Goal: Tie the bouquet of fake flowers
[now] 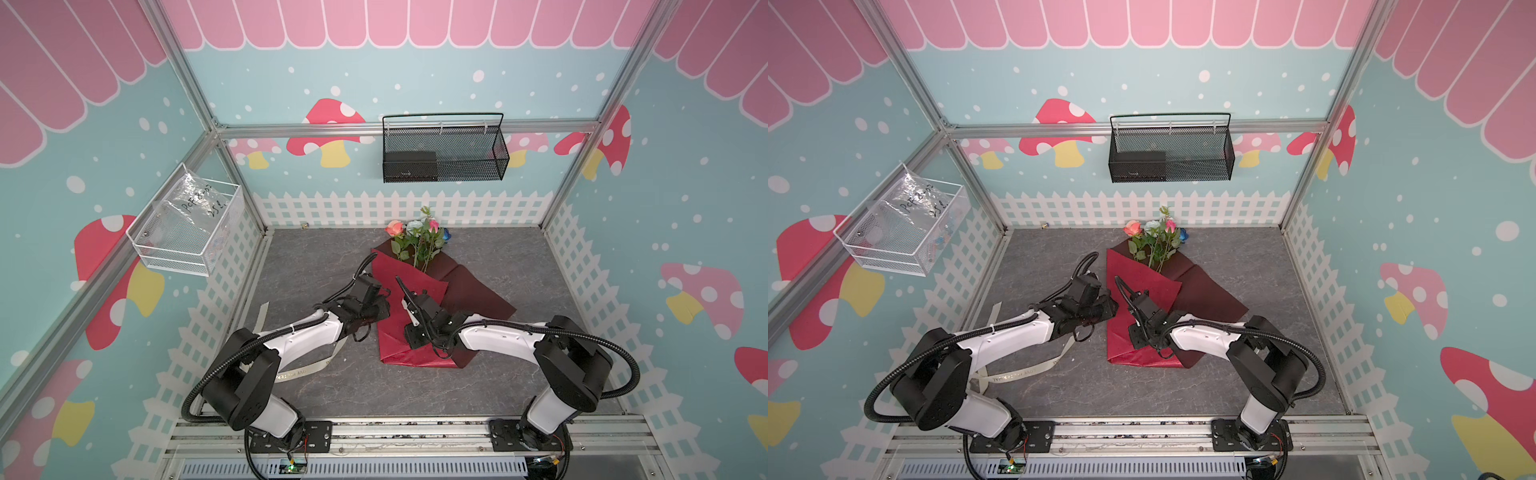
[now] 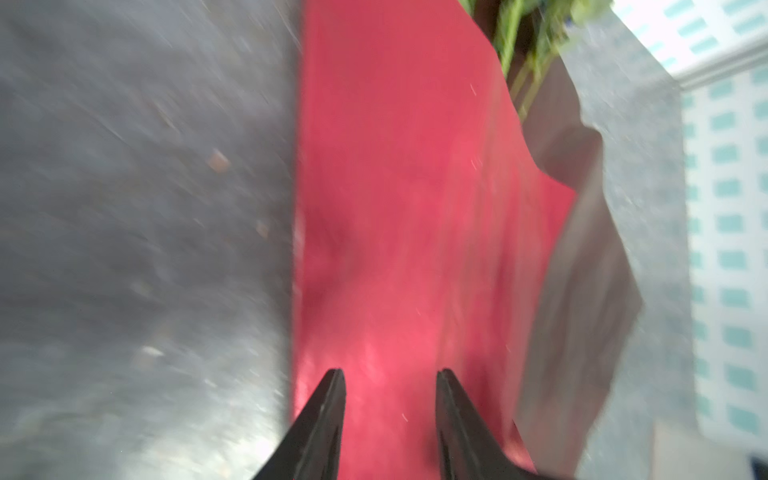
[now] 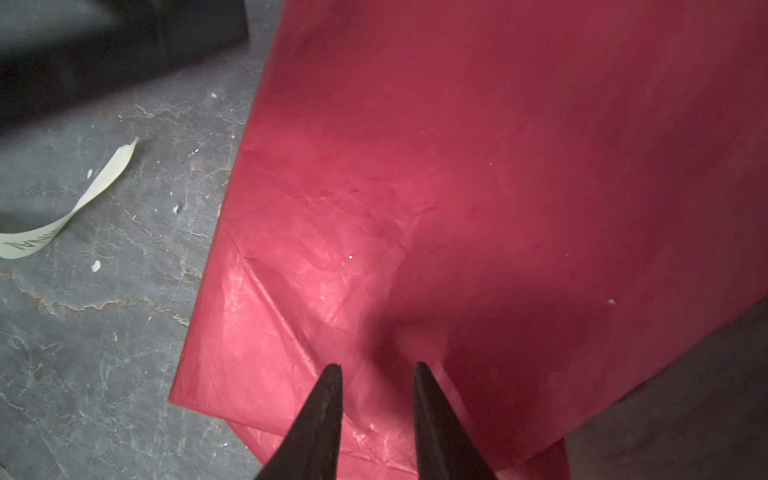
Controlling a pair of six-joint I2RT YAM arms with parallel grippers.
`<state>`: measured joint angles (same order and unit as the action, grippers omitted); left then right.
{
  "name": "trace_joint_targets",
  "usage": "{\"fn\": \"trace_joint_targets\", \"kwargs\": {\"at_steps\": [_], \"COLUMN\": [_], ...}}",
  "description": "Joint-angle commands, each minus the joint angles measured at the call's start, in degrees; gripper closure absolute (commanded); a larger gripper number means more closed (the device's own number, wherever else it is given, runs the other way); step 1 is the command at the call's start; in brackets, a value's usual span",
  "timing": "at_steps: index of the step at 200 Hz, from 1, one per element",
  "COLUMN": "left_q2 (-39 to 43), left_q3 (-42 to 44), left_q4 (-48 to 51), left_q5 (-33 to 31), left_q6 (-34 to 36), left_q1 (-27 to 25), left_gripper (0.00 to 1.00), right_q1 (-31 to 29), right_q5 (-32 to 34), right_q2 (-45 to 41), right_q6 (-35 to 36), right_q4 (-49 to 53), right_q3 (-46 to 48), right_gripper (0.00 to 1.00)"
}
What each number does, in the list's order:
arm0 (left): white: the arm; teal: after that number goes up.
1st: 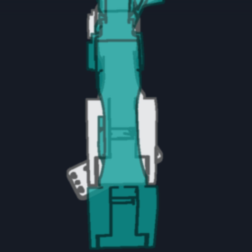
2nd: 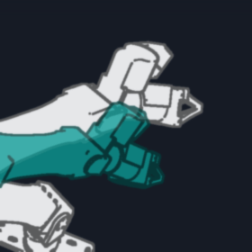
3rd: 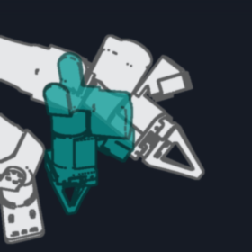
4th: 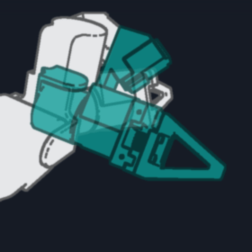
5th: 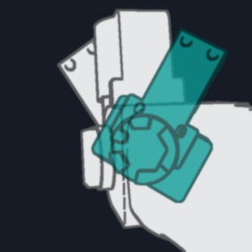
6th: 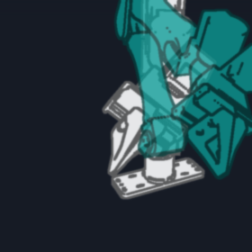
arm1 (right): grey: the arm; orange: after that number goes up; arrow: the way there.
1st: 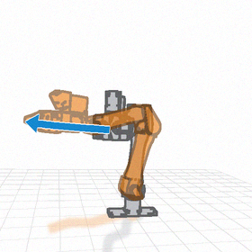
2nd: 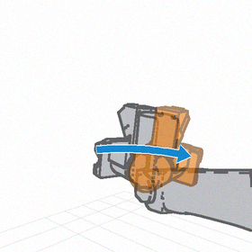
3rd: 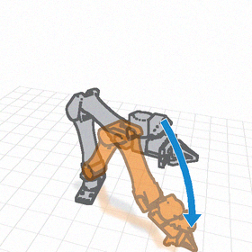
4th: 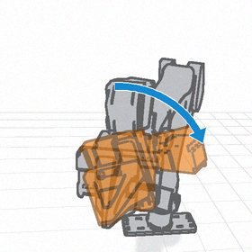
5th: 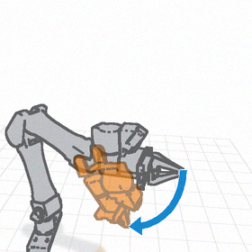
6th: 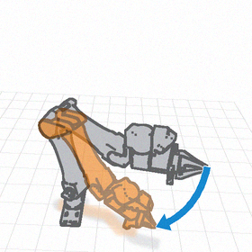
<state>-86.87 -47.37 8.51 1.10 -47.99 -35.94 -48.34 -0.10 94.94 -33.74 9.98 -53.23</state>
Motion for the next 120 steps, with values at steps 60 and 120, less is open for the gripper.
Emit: {"fn": "trace_joint_targets", "kwargs": {"at_steps": [60, 120], "left_q2": [-3.23, -3.24], "left_q3": [9.99, 11.78], "left_q4": [-8.21, -8.3], "left_q5": [6.67, 5.75], "left_q6": [-8.96, -8.73], "left_q1": [-3.62, -2.91], "left_gripper": [0.69, 0.69], "right_q1": [4.58, 8.21], "right_q5": [-0.1, 0.27], "right_q2": [1.75, 7.54], "right_q6": [-0.11, 1.98], "right_q4": [-0.05, -1.37], "right_q3": [-0.72, -3.73], "right_gripper": [0.68, 0.68]}}
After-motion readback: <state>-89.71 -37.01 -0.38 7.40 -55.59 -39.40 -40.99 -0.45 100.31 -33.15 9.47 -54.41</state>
